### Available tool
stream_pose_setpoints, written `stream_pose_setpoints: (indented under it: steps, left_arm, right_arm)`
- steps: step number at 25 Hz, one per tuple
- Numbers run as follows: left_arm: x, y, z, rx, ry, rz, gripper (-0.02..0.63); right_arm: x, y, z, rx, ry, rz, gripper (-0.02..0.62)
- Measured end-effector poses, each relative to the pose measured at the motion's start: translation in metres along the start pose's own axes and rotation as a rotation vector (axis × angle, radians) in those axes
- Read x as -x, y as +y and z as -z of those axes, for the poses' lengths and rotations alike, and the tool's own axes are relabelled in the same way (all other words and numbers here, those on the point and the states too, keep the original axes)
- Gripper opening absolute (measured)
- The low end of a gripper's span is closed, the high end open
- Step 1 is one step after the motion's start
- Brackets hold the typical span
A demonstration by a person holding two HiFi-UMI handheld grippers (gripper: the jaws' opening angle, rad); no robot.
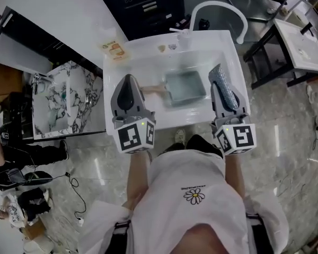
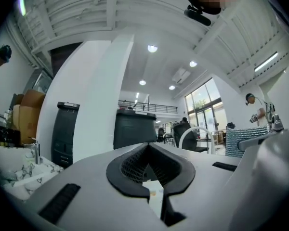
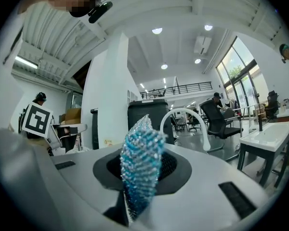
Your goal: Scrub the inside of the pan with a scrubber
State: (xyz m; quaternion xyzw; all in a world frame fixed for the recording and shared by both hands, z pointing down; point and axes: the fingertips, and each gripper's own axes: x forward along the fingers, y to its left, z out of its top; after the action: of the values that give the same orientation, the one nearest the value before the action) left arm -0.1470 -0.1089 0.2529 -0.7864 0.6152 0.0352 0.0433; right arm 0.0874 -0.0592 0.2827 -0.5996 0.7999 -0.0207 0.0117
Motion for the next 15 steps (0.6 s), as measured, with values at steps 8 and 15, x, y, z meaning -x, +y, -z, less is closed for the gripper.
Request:
stream_pose_setpoints:
  steps: [8, 15]
  left_arm:
    - [-0.017, 0.011, 0.012, -0.009, 0.018, -0.076, 0.015]
    - [-0.026, 0.008, 0.02, -0.014, 0.014, -0.094, 0.015]
  right_arm:
    - [-0.04, -0.015, 0.01, -0.003, 0.03, -0.059, 0.061]
    - [-0.05, -0.024, 0.019, -0.024, 0.048, -0.083, 0.061]
